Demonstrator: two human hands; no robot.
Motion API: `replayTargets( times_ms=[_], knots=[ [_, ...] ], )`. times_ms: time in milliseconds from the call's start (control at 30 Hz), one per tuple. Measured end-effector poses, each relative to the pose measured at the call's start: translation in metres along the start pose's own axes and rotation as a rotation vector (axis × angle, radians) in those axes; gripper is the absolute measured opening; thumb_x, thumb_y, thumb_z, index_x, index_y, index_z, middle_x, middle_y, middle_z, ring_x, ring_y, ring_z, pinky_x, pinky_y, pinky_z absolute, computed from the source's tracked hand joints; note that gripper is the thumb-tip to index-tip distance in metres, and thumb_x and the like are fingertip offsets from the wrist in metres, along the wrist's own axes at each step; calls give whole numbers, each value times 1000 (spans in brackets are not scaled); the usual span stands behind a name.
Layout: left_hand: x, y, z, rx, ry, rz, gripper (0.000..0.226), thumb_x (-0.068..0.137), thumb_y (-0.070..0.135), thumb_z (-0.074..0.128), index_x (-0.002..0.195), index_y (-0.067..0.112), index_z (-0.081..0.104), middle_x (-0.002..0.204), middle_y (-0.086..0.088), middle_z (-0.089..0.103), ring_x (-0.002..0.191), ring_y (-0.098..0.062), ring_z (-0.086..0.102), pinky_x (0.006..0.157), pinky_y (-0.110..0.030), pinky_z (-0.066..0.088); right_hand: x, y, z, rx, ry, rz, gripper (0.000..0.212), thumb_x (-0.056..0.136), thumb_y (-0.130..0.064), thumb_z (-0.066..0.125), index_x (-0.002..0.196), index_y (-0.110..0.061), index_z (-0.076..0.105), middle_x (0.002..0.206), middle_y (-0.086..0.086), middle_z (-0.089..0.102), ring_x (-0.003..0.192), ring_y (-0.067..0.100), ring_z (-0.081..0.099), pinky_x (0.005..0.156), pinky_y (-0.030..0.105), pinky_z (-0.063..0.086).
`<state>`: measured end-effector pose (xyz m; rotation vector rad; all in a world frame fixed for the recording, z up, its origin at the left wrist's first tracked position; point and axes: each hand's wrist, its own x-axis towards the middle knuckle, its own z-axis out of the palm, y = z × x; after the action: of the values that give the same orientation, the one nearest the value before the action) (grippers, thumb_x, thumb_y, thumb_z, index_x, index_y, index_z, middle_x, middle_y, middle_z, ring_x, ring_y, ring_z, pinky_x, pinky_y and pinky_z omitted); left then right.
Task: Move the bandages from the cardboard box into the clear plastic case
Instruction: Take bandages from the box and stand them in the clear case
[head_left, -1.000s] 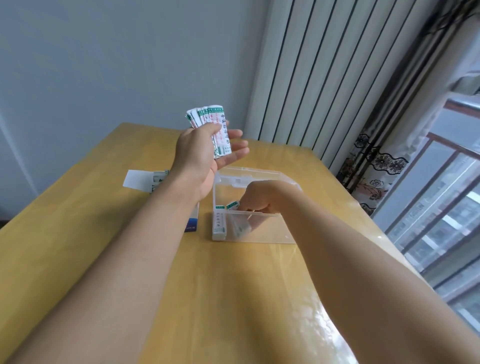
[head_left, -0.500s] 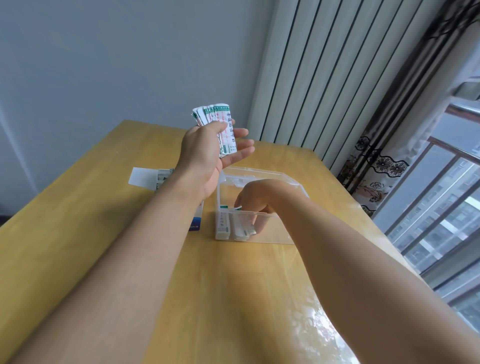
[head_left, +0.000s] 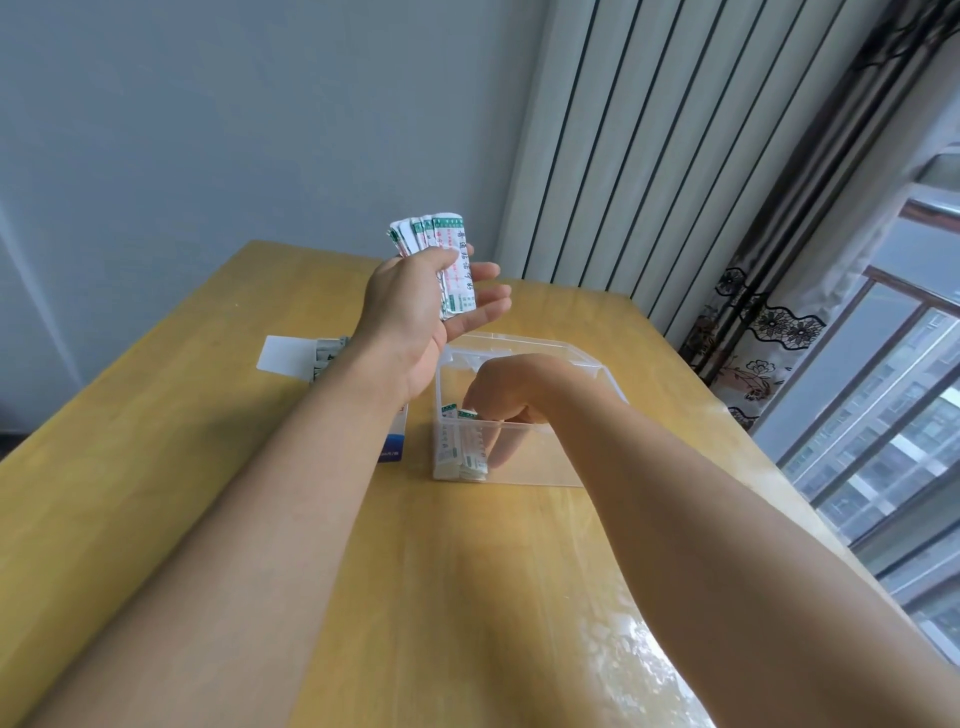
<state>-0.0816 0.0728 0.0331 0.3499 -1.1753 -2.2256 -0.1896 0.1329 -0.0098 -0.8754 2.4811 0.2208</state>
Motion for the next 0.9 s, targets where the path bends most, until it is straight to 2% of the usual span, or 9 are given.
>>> replayTargets(
  times_ms=[100, 233, 300, 400, 567, 667, 733, 833, 900],
  knots=[
    [0, 0, -1, 17, -6, -16, 26, 104, 8, 46, 127, 1, 57, 96, -19, 75, 82, -32, 76, 71, -38, 64, 1, 4, 1, -107, -29, -7, 33, 98, -22, 61, 129, -13, 64, 114, 0, 66, 108, 22, 63, 101, 35, 50],
    [-1, -2, -2, 42, -22, -39, 29, 104, 7, 48, 132, 2, 54, 98, -19, 74, 85, -33, 76, 72, -38, 64, -1, 10, 3, 44, -44, 15, 38, 95, -20, 64, 133, -20, 62, 82, -14, 64, 60, -1, 62, 62, 23, 46],
    [-1, -3, -1, 51, -28, -52, 31, 103, 7, 48, 133, 2, 54, 99, -19, 74, 87, -33, 76, 74, -39, 64, -7, 13, 2, 97, -63, 3, 40, 95, -18, 67, 135, -21, 61, 77, -17, 61, 49, -7, 57, 57, 21, 42],
    [-1, -5, 0, 49, -26, -62, 32, 103, 5, 46, 134, 2, 53, 97, -20, 74, 86, -33, 76, 75, -40, 64, -17, 17, 1, 83, -80, -59, 41, 93, -16, 69, 133, -23, 63, 82, -18, 63, 60, -7, 59, 62, 19, 45],
    [-2, -7, 0, 63, -52, -83, 37, 104, 7, 43, 141, 6, 47, 105, -22, 73, 95, -36, 75, 81, -42, 64, -19, 28, 0, 306, -65, -66, 40, 101, -9, 54, 141, -10, 53, 108, -2, 77, 94, 17, 75, 92, 34, 59],
    [-2, -8, 0, 87, -90, -104, 39, 106, 9, 38, 145, 6, 43, 109, -25, 73, 98, -39, 74, 84, -45, 63, -35, 46, -10, 571, 121, -56, 30, 105, -15, 47, 132, -8, 58, 92, 3, 76, 77, 20, 76, 76, 34, 63],
    [-2, -10, -1, 122, -123, -126, 37, 108, 9, 36, 143, 4, 45, 109, -24, 74, 98, -39, 74, 86, -47, 62, -48, 63, -11, 692, 376, -83, 24, 104, -18, 50, 122, -14, 66, 86, 1, 75, 70, 17, 74, 66, 34, 64],
    [-4, -15, 1, 182, -174, -152, 29, 108, 6, 40, 135, 2, 51, 109, -22, 74, 97, -39, 74, 83, -46, 63, -63, 79, -10, 903, 823, -169, 20, 97, -32, 64, 113, -24, 74, 82, -7, 76, 68, 7, 72, 67, 39, 64],
    [-4, -18, 4, 212, -195, -164, 25, 107, 6, 44, 128, 4, 56, 110, -20, 75, 96, -37, 75, 80, -44, 63, -68, 79, -13, 1040, 851, -302, 28, 92, -41, 70, 115, -27, 74, 88, -9, 77, 76, 4, 73, 70, 35, 64]
  ],
)
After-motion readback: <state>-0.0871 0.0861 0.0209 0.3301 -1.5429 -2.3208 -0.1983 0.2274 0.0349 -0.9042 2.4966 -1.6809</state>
